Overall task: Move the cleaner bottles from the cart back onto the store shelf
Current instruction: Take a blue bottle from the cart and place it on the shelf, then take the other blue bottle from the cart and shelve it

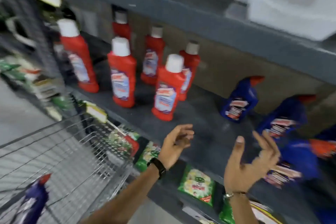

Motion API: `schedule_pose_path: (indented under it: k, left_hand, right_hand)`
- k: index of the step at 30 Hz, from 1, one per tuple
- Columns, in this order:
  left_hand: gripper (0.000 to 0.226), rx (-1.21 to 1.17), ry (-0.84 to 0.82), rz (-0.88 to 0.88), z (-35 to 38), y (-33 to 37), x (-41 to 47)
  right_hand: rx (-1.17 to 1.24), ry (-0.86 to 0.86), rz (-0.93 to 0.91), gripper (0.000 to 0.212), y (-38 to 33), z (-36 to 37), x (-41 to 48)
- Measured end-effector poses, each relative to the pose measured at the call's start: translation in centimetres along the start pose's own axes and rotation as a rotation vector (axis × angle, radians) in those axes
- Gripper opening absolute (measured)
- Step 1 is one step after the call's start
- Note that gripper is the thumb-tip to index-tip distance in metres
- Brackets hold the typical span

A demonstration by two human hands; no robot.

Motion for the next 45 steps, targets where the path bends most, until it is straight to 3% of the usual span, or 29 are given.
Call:
schedule_pose_path:
  k: [5,9,13,16,20,23,29,32,35,39,45]
  left_hand:
    - [0.031,-0.013,0.503,0.143,-19.6,5.1,-5.3]
    - [0.033,0.057,0.9,0.059,-36.4,4.2,-13.6]
    - [0.037,0.123,1.114,-0.115,-48.0,0.4,-22.1]
    - [0.045,0.112,1.235,-0.28,-54.8,-3.8,-28.0]
    - [0.056,0.213,1.164,-0.472,-59.8,-8.5,-30.4]
    - [0.082,0.427,1.003,-0.658,-61.6,-11.4,-29.4]
    - [0.092,0.497,0.884,-0.844,-62.2,-13.9,-28.8]
    - [0.099,0.607,0.855,-0.869,-61.3,-14.3,-28.7]
    - [0.1,0.63,0.795,-0.82,-59.9,-14.6,-28.0]
    - [0.098,0.585,0.741,-0.709,-57.3,-14.0,-26.0]
    - [0.091,0.482,0.688,-0.393,-50.6,-8.9,-20.6]
  right_hand:
    - [0.243,-0.449,0.012,0.027,-9.2,10.9,-11.4]
    - [0.277,-0.892,0.019,0.032,-15.4,18.4,-24.1]
    - [0.219,-1.394,0.215,0.021,-16.8,24.9,-36.6]
    - [0.07,-1.668,0.328,0.025,-15.6,28.7,-46.4]
    - [-0.147,-1.906,0.387,0.032,-12.9,31.6,-57.6]
    - [-0.274,-1.971,0.384,0.038,-11.8,32.9,-63.0]
    - [-0.346,-2.034,0.296,0.041,-11.7,34.8,-66.8]
    - [-0.324,-2.063,0.408,0.037,-11.4,34.1,-66.6]
    - [-0.285,-2.058,0.547,0.031,-10.2,33.5,-65.3]
    - [-0.254,-2.015,0.47,0.022,-8.5,34.0,-61.2]
    - [-0.079,-1.845,0.45,0.024,-9.6,34.3,-50.9]
Point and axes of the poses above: each hand's wrist, its own x-axis towards the middle knuckle, its own z-axis out of the palm, y = z × x, the point moved 3 cm from there along x, towards the middle knuckle, and after that the axes turned 14 degrees about -x, right-handed, at the moved point
